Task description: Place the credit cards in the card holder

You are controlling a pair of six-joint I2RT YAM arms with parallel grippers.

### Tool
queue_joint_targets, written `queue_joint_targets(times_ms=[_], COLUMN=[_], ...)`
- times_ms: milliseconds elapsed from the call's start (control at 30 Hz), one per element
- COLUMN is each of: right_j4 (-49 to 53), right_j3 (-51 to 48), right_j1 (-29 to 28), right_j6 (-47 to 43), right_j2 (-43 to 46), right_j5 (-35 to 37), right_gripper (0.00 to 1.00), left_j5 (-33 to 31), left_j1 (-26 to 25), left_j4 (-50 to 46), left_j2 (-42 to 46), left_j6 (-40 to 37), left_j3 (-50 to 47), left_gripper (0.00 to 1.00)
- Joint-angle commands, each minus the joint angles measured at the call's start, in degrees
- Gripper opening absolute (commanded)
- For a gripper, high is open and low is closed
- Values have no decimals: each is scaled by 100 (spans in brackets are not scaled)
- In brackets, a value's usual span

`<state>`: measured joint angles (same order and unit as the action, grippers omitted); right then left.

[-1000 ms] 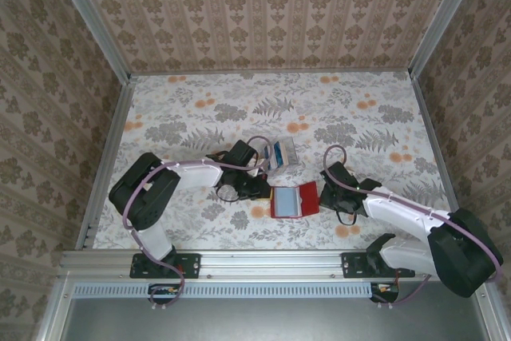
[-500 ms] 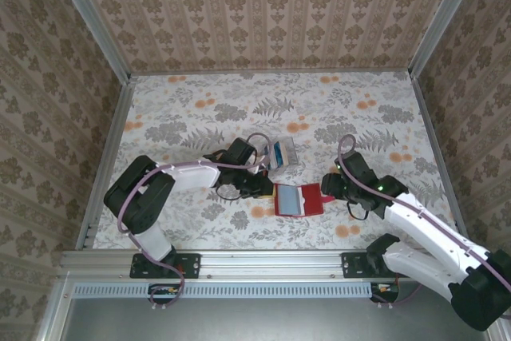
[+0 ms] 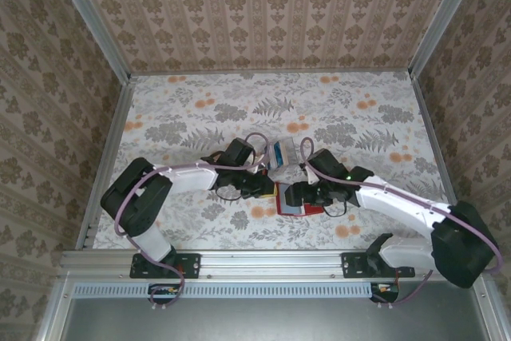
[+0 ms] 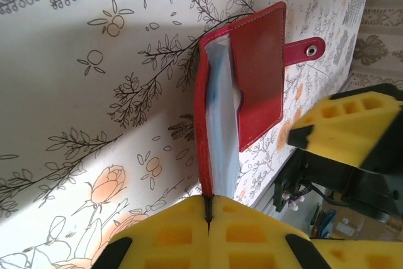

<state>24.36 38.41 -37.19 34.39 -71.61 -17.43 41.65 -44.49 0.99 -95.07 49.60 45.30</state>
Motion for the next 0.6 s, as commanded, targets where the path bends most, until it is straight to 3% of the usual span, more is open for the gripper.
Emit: queue_joint_targets(times_ms=[0, 200, 567], right_j4=[-208, -6, -51], right_j3=[167, 476, 475], right_j1=[-25, -60, -52], right_j6=[-186, -260, -225], right_j2=[-258, -1045, -1422], right_j5=[-192, -97, 168], right_gripper=[76, 74, 65], left_j5=[198, 331, 389], left_j1=[20, 14, 72], left_j4=[391, 825, 609], left_j2=[113, 24, -36], left_j6=[221, 481, 345], left_j3=[-82, -170, -135], left_gripper=[0, 0, 0])
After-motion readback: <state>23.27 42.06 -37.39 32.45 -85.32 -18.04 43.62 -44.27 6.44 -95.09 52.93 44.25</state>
